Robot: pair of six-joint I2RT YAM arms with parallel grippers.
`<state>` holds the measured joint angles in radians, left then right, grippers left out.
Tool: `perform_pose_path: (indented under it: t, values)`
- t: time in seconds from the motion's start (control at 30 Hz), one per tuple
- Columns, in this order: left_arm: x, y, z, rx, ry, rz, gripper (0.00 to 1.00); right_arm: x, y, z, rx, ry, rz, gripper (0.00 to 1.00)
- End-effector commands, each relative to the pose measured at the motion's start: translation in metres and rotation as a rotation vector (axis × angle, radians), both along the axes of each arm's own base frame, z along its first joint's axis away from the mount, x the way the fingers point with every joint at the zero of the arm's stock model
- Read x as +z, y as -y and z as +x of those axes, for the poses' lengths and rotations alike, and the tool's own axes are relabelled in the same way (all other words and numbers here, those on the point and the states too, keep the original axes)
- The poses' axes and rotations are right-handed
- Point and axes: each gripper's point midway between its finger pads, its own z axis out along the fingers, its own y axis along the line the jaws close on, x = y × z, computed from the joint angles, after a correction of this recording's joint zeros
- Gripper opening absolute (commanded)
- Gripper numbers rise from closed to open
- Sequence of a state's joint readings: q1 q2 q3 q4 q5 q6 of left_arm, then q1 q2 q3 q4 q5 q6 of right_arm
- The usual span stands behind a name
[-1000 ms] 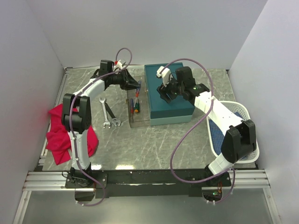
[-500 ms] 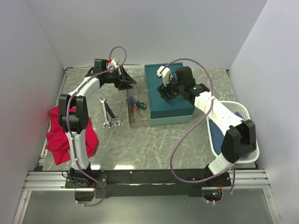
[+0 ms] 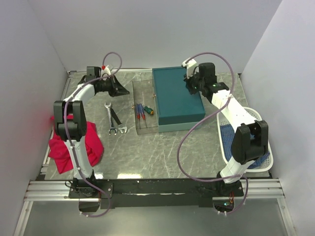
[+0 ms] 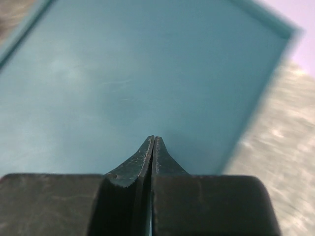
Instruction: Sort the tools into containers
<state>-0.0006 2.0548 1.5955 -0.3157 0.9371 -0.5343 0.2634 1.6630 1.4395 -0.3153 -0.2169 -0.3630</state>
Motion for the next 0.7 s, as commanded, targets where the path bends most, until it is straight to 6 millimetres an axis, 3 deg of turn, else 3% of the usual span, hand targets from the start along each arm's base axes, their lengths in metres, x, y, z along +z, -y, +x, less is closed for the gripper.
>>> perform_pose_path:
  t: [0.0, 0.07, 0.23, 0.4, 0.53, 0.67]
  values:
    - [-0.019, 0.008, -0.002, -0.038, -0.011, -0.016, 0.01, -0.015, -0.036, -0.027, 0.188, -0.105, 0.112, 0.00]
    - [-0.035, 0.006, 0.000, -0.018, -0.050, -0.009, 0.01, -0.025, -0.044, -0.038, 0.218, -0.159, 0.149, 0.00]
    - [-0.053, 0.007, 0.004, -0.020, -0.073, -0.008, 0.01, -0.039, -0.045, -0.042, 0.222, -0.195, 0.126, 0.00]
    - [-0.067, 0.026, 0.001, -0.103, -0.086, -0.054, 0.01, -0.055, -0.043, -0.043, 0.227, -0.233, 0.103, 0.00]
    - [-0.040, 0.055, -0.012, -0.282, 0.000, -0.227, 0.01, -0.066, -0.046, -0.050, 0.265, -0.269, 0.091, 0.00]
    - [-0.037, 0.068, -0.020, -0.365, 0.018, -0.304, 0.01, -0.083, -0.050, -0.062, 0.321, -0.331, 0.078, 0.00]
